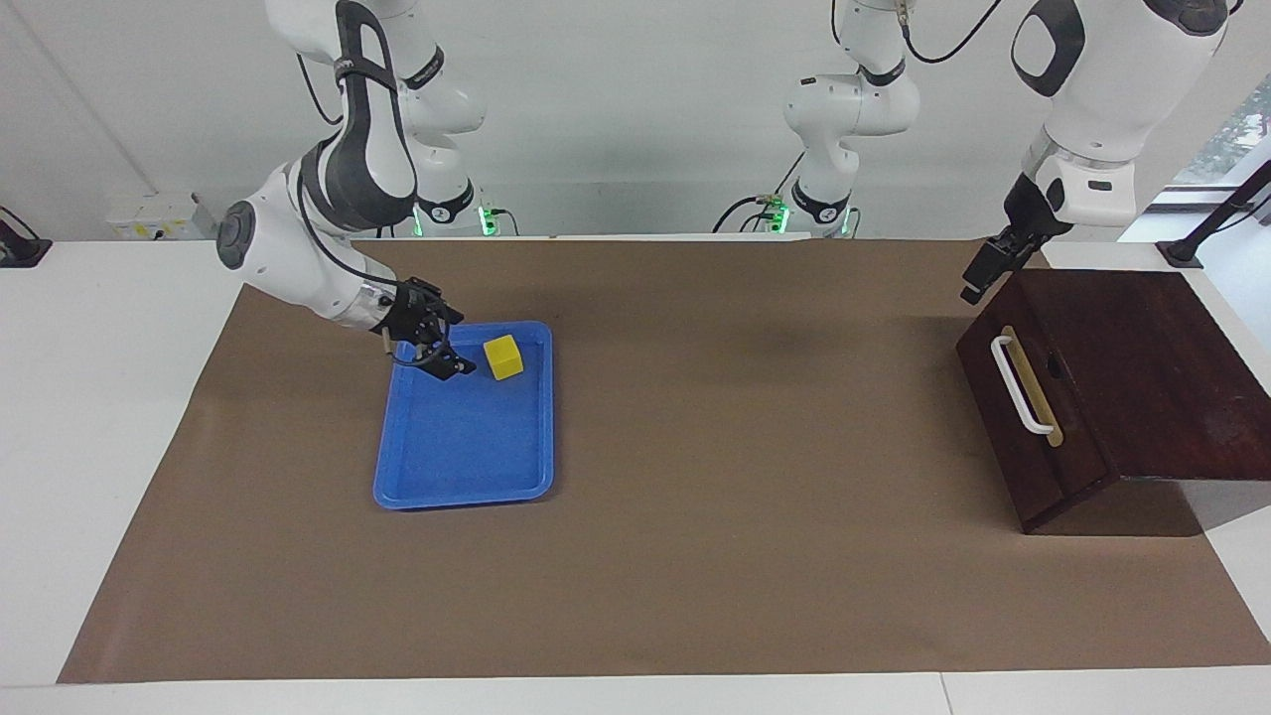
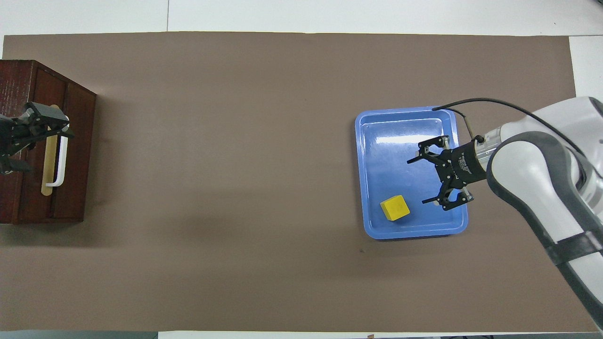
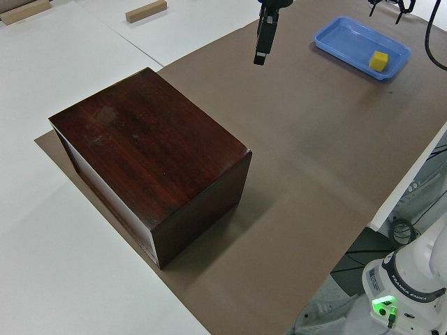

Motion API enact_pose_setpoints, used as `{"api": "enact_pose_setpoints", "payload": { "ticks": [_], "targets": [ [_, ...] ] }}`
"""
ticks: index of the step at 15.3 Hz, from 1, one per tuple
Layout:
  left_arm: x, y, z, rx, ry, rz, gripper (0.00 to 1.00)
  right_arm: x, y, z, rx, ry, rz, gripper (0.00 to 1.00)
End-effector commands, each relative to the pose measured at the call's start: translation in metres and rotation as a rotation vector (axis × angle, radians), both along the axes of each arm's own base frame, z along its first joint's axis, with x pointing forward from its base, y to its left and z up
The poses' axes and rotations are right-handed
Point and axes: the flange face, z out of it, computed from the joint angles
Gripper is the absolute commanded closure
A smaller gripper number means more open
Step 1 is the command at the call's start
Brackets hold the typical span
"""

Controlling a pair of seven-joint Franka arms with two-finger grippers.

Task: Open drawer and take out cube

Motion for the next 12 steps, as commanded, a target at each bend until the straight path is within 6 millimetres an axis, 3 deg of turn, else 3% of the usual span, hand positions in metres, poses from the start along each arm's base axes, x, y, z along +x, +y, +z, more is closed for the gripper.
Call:
{"api": "enact_pose_setpoints", "payload": {
  "ticks": [1, 4, 6, 12],
  "targets": [
    [-0.013, -0.002, 0.006, -0.033, 0.025, -0.175, 0.0, 0.012, -0.014, 0.03, -0.041, -0.095, 0.163, 0.0],
    [-0.016, -0.005, 0.004, -0.034, 0.049, -0.333, 0.0, 0.01, -0.028, 0.05, -0.043, -0.229, 0.483, 0.0],
    [-0.017, -0.002, 0.006, -0.061, 0.055, -0.326, 0.0, 0.005, -0.035, 0.064, -0.084, -0.284, 0.686, 0.0],
    [-0.024, -0.023, 0.008, -0.053, 0.069, -0.363, 0.0, 0.0, -0.034, 0.12, -0.166, -0.344, 1.037, 0.0]
  ]
}}
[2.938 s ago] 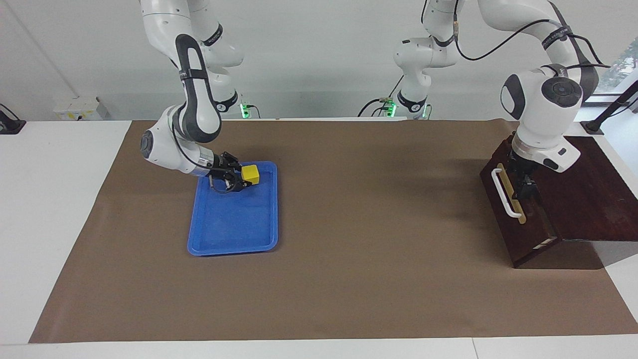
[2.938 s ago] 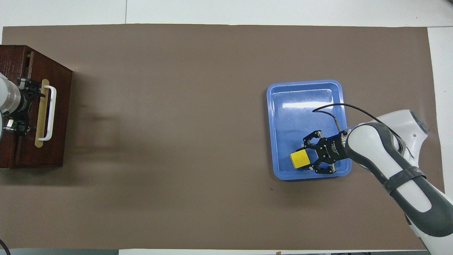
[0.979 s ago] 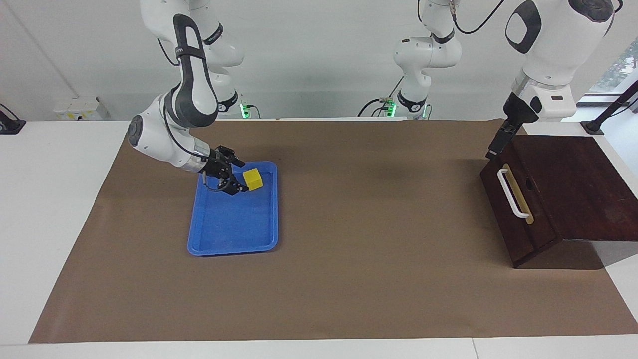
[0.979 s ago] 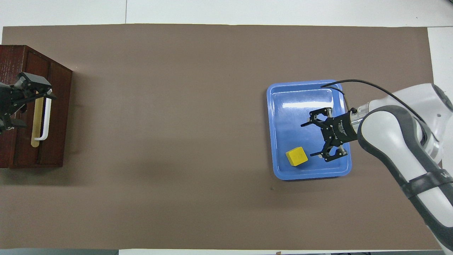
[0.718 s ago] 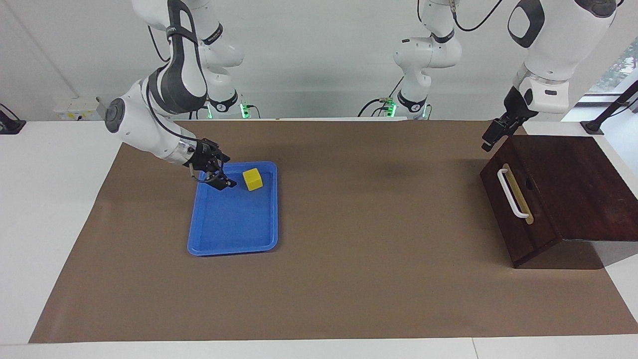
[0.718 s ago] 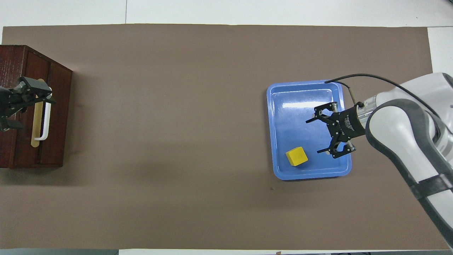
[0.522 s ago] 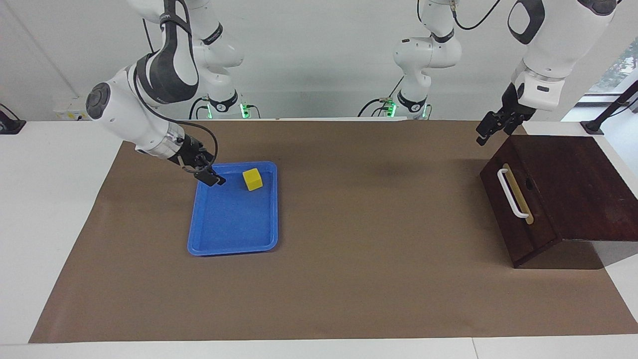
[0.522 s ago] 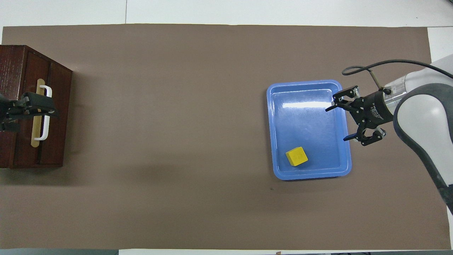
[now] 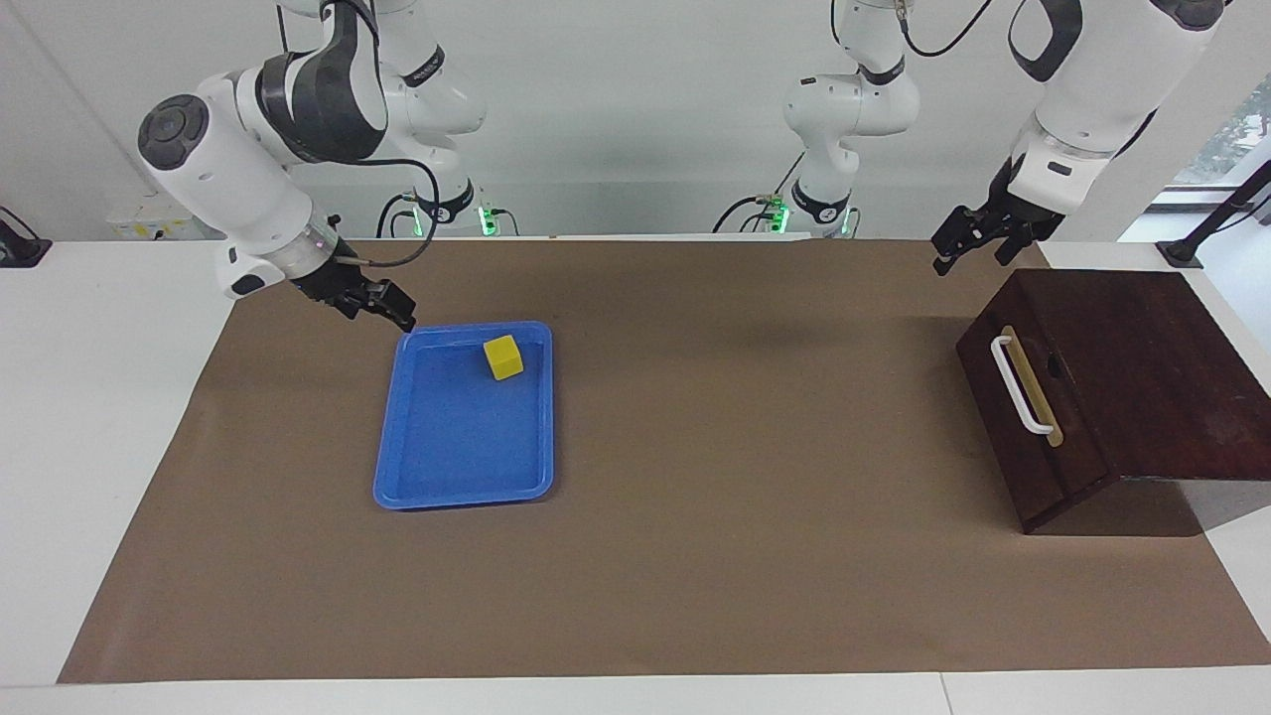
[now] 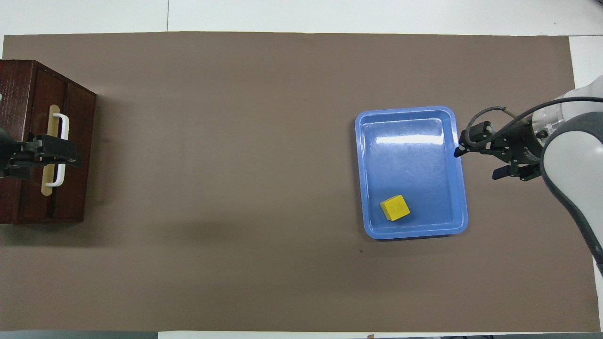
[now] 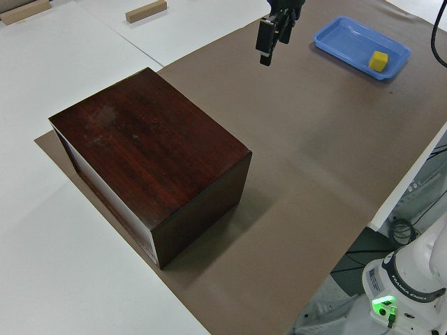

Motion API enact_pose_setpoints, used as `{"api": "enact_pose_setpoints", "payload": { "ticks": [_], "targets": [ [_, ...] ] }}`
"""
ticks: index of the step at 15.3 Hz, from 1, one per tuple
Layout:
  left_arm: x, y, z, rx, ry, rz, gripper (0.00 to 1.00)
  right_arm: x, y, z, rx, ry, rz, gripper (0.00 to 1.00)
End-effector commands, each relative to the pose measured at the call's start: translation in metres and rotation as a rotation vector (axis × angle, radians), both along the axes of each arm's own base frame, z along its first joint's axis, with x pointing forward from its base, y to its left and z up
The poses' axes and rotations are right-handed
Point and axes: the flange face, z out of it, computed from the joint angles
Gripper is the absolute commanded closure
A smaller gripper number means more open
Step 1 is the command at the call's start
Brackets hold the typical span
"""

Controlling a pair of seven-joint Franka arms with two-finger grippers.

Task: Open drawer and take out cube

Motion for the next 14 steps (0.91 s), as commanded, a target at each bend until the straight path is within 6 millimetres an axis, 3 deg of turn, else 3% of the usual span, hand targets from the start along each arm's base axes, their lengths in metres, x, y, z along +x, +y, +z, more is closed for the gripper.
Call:
{"api": "enact_pose_setpoints", "payload": {
  "ticks": [1, 5, 8, 14],
  "targets": [
    [-0.008, -0.005, 0.004, -0.007, 0.018, -0.023, 0.0, -0.001, -0.003, 0.033, -0.05, -0.023, 0.176, 0.0],
    [-0.009, -0.004, 0.004, 0.004, 0.023, -0.071, 0.0, 0.001, -0.007, 0.063, -0.09, -0.049, 0.305, 0.0],
    [-0.013, -0.006, 0.001, 0.013, 0.059, -0.08, 0.0, 0.008, -0.014, 0.067, -0.125, -0.071, 0.41, 0.0],
    [-0.008, -0.018, 0.005, 0.024, 0.083, -0.099, 0.0, 0.007, -0.019, 0.069, -0.146, -0.065, 0.42, 0.0]
  ]
}}
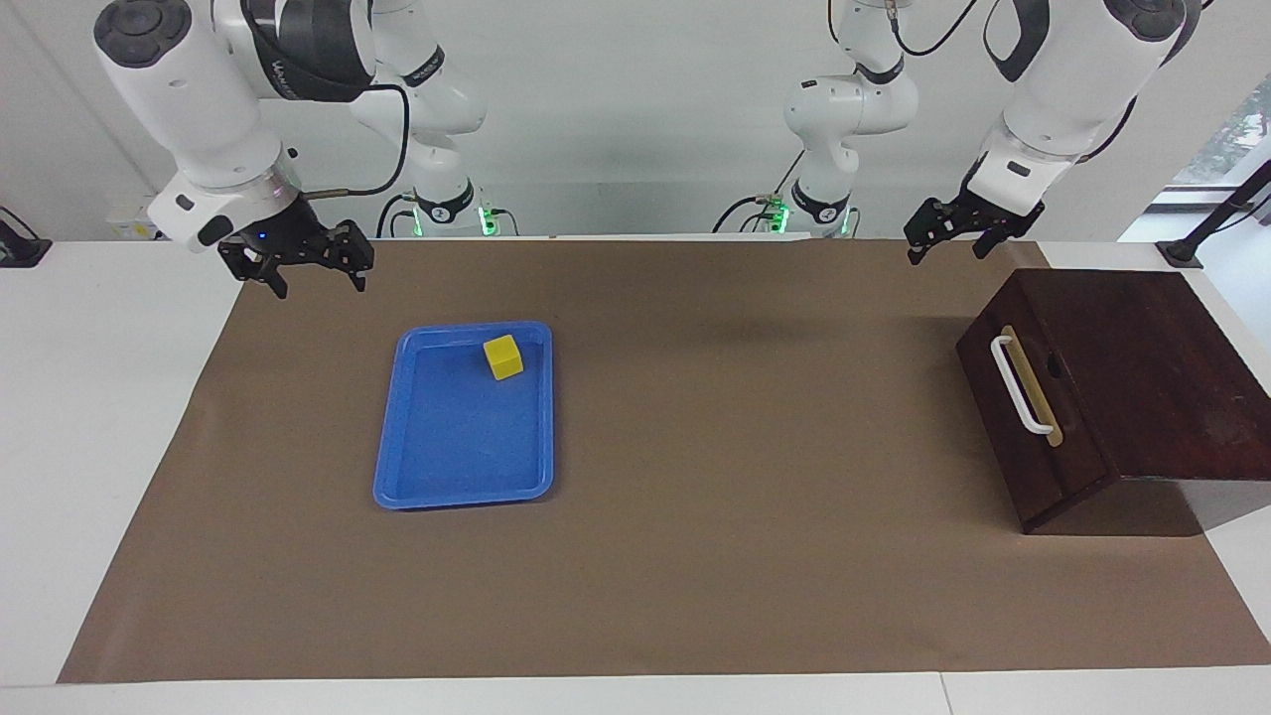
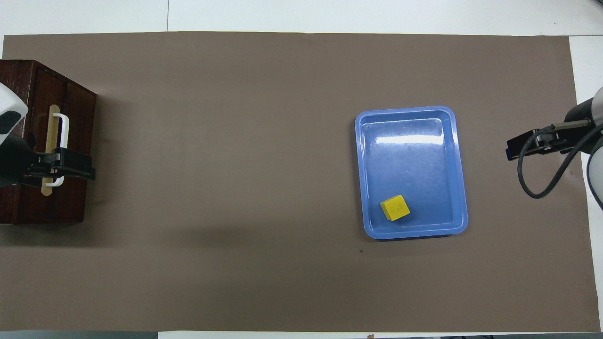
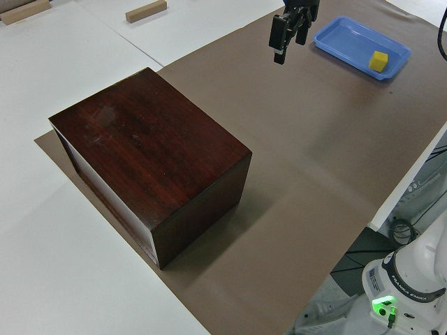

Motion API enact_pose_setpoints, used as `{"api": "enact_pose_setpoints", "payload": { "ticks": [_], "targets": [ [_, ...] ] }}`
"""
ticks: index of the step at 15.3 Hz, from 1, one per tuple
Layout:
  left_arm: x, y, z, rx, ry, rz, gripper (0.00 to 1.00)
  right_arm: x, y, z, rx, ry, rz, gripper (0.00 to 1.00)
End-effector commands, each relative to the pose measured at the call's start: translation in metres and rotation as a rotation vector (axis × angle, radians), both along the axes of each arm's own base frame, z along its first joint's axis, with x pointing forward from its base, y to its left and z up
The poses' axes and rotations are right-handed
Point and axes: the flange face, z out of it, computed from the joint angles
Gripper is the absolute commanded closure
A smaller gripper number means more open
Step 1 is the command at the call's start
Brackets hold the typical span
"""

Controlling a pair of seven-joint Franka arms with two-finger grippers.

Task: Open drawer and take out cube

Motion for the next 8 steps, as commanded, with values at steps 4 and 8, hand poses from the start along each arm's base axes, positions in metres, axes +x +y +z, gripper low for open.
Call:
{"api": "enact_pose_setpoints", "payload": {
  "ticks": [4, 8],
  "targets": [
    [0.0168, 0.0029, 0.0121, -0.002, 0.025, -0.016, 0.0, -0.0115, -0.0049, 0.0011, -0.031, 0.074, 0.013, 0.0],
    [0.0157, -0.0008, 0.0047, -0.003, 0.008, -0.024, 0.0, -0.0109, -0.0095, 0.0008, -0.029, 0.069, 0.001, 0.0]
  ]
}}
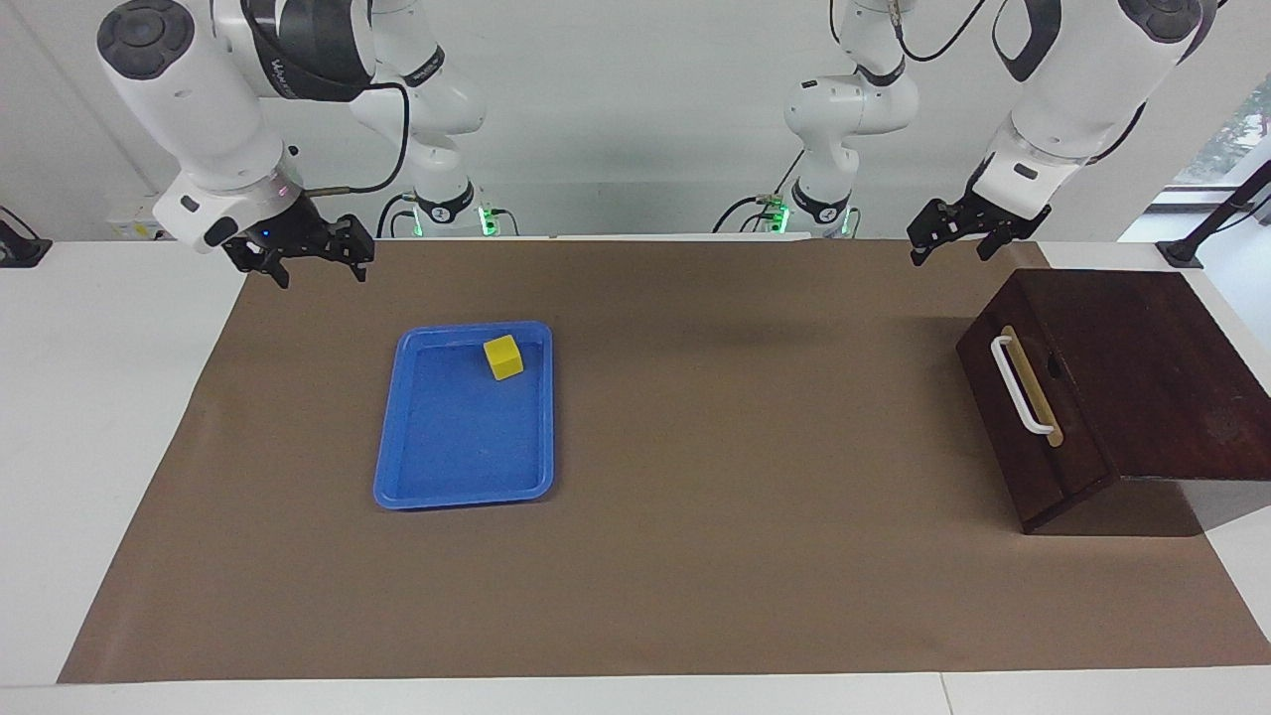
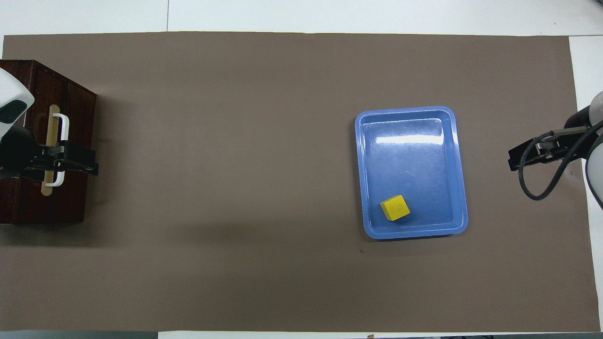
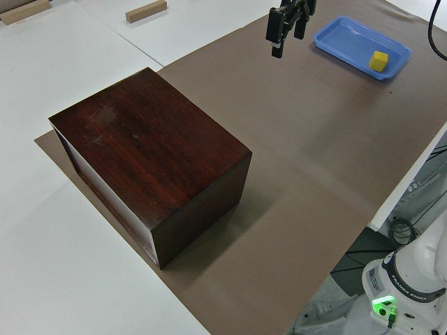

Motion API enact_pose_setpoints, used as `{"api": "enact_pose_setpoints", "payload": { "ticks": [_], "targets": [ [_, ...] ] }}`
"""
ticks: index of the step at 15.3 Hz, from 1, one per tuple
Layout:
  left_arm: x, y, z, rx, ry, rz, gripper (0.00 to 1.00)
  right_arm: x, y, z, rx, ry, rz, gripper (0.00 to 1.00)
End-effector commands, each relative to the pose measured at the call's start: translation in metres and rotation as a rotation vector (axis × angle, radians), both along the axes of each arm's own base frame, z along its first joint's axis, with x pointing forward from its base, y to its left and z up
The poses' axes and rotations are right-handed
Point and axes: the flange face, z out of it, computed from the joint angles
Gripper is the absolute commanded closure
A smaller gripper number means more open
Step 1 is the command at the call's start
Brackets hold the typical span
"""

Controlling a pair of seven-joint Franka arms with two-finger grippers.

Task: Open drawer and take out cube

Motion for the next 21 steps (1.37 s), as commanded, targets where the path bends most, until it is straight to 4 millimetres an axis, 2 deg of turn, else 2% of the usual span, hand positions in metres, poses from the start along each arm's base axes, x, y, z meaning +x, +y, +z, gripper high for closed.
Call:
{"api": "enact_pose_setpoints", "payload": {
  "ticks": [1, 12, 21],
  "targets": [
    [0.0008, 0.0002, 0.0001, 0.002, -0.007, -0.017, 0.0, -0.0022, -0.0075, 0.0029, -0.017, 0.003, 0.005, 0.0],
    [0.0088, -0.0012, 0.0042, -0.008, -0.058, -0.054, 0.0, -0.0019, -0.009, 0.0057, -0.017, -0.004, -0.008, 0.0],
    [0.0079, -0.003, 0.0048, 0.014, -0.06, -0.052, 0.0, -0.0018, -0.0132, 0.0084, -0.017, -0.008, -0.014, 0.0]
  ]
}}
